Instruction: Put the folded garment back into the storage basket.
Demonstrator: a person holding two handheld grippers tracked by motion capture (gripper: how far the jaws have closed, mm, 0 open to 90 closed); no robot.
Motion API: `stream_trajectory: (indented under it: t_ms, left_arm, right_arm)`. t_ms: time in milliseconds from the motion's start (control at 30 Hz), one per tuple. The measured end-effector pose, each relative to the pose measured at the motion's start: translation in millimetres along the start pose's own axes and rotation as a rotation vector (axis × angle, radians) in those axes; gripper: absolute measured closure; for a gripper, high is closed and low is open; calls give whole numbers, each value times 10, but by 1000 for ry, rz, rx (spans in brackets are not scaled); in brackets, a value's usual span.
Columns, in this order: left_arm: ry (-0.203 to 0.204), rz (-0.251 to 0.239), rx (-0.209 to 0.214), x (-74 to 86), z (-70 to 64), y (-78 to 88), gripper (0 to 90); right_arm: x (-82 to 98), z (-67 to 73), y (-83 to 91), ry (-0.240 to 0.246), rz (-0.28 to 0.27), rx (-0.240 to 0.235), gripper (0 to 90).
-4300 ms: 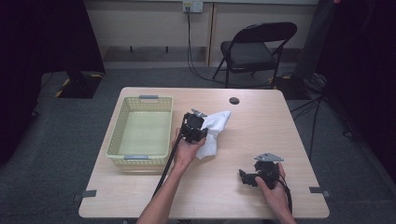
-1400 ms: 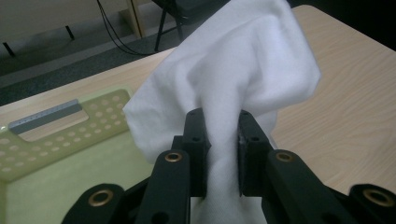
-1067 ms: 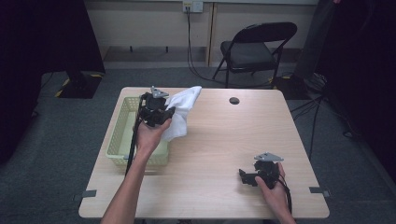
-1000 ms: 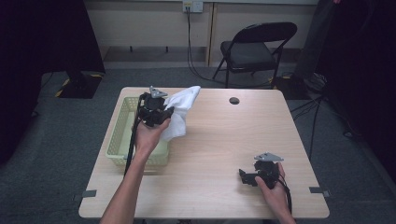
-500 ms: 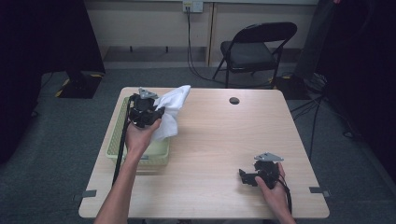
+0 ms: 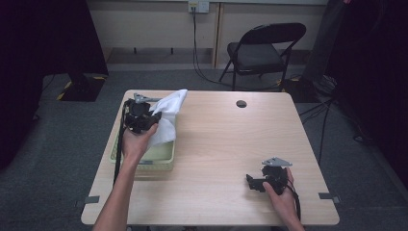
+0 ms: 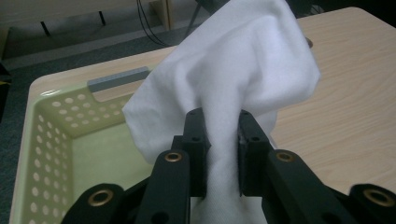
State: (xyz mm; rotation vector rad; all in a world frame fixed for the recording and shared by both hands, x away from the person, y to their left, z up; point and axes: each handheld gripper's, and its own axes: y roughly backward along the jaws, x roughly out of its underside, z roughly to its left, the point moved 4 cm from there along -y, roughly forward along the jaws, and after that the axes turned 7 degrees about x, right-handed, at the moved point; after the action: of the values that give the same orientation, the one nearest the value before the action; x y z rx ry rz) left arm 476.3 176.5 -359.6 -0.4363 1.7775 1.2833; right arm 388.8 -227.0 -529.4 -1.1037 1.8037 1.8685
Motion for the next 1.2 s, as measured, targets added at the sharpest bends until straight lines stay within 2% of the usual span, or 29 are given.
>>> stream_trajectory:
  t_ms: [233,300,467,700,933,1200]
  left_arm:
    - [9,1,-7,12,50,13,772]
    - [-1,9,-30,31,71,17,772]
    - [-1,24,-55,68,134,7,772]
    - [42,25,-62,176,270,-8,772]
    - [61,37,-77,246,381,-83,771]
    - [80,56,-82,318,437,-224,771]
  right_arm:
    - [0,0,0,0,0,0,0]
    - [0,0,0,0,0,0,0]
    - [0,0,0,0,0,0,0]
    - [0,0,0,0,0,0,0]
    - [0,0,0,0,0,0,0]
    - [0,0,0,0,0,0,0]
